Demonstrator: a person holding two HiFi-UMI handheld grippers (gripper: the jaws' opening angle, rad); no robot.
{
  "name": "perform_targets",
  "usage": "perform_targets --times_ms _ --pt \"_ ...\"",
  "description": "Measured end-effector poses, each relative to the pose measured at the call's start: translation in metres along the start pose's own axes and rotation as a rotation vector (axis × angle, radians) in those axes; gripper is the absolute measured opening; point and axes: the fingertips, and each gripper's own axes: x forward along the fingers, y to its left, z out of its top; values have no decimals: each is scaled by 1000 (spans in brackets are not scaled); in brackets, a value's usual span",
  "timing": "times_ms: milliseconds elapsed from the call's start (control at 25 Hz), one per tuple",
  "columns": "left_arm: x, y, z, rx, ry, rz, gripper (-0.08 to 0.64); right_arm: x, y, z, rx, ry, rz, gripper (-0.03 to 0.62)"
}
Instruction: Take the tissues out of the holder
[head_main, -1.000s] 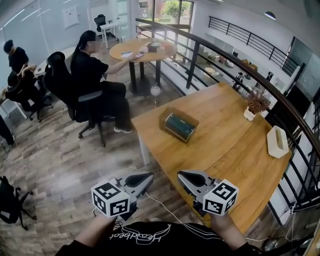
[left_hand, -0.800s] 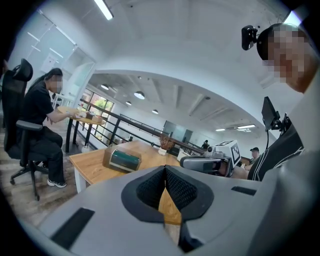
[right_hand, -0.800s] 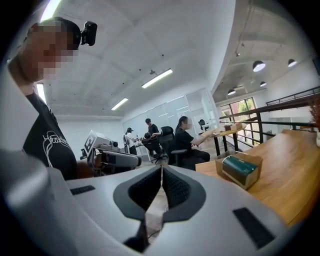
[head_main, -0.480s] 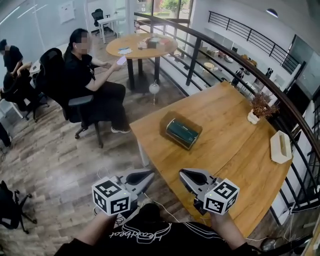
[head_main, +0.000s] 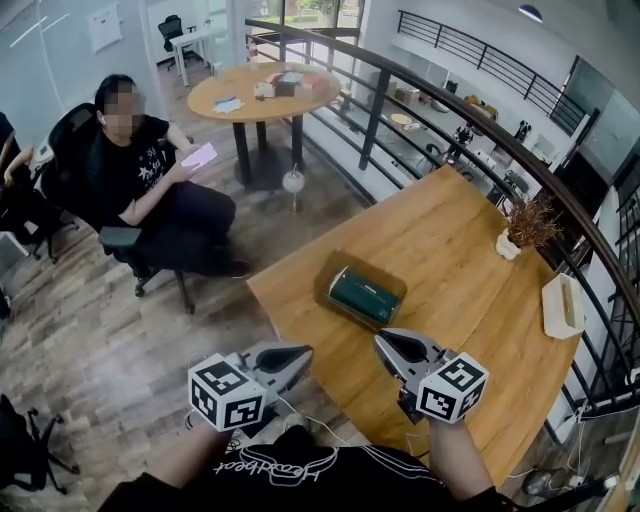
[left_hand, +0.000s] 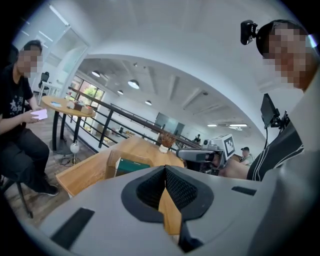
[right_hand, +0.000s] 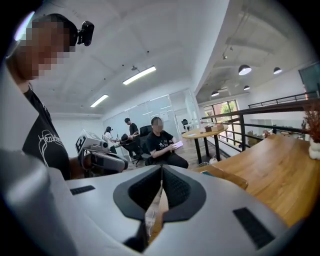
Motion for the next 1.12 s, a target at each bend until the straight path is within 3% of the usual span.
perform_targets --times_ms 200,520,680,880,1120 --pt "19 46 15 -16 30 -39 12 40 -44 -6 -13 101 -55 18" --pt "41 100 44 -2 55 -72 12 89 -105 -15 -157 297 -108 20" --pt "50 120 52 -8 61 -86 12 106 -128 -21 -160 394 -110 27" --pt "52 140 56 -3 76 -82 12 124 -148 -34 -239 524 -97 219" --pt "49 158 54 -30 73 -73 12 138 -164 -59 -248 680 -29 298"
